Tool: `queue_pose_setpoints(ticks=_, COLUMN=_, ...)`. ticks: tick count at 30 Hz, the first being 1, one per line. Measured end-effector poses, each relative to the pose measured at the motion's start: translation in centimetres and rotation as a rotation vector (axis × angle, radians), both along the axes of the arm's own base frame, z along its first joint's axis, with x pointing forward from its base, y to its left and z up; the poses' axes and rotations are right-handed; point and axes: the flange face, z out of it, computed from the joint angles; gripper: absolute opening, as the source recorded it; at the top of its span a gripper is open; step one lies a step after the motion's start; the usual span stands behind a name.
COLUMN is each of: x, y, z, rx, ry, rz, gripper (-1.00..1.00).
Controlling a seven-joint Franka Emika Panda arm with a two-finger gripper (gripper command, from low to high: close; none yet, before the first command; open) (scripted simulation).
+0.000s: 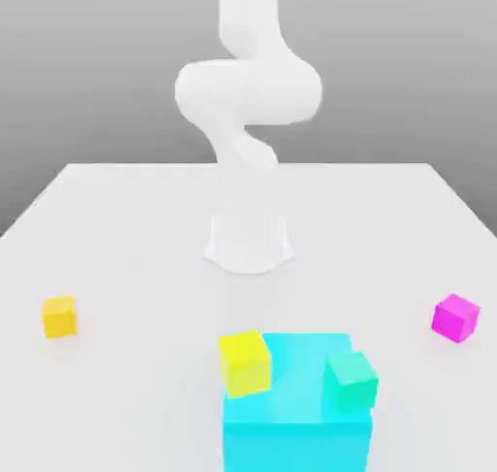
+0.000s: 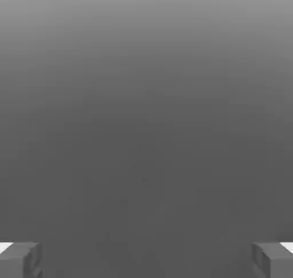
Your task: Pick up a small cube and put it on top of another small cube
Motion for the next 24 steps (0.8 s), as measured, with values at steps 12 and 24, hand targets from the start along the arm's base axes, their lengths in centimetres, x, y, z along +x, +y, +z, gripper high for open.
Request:
queue_pose_setpoints(ticks=12, x=1.3, y=20.7, z=-25.8, rx=-0.090, ry=0.377, rz=0.342, gripper=0.00)
queue_pose_setpoints(ticks=24, x=-14.3, y=30.1, z=-48.2, rx=-0.279, ry=0.670, rz=0.617, gripper=0.00)
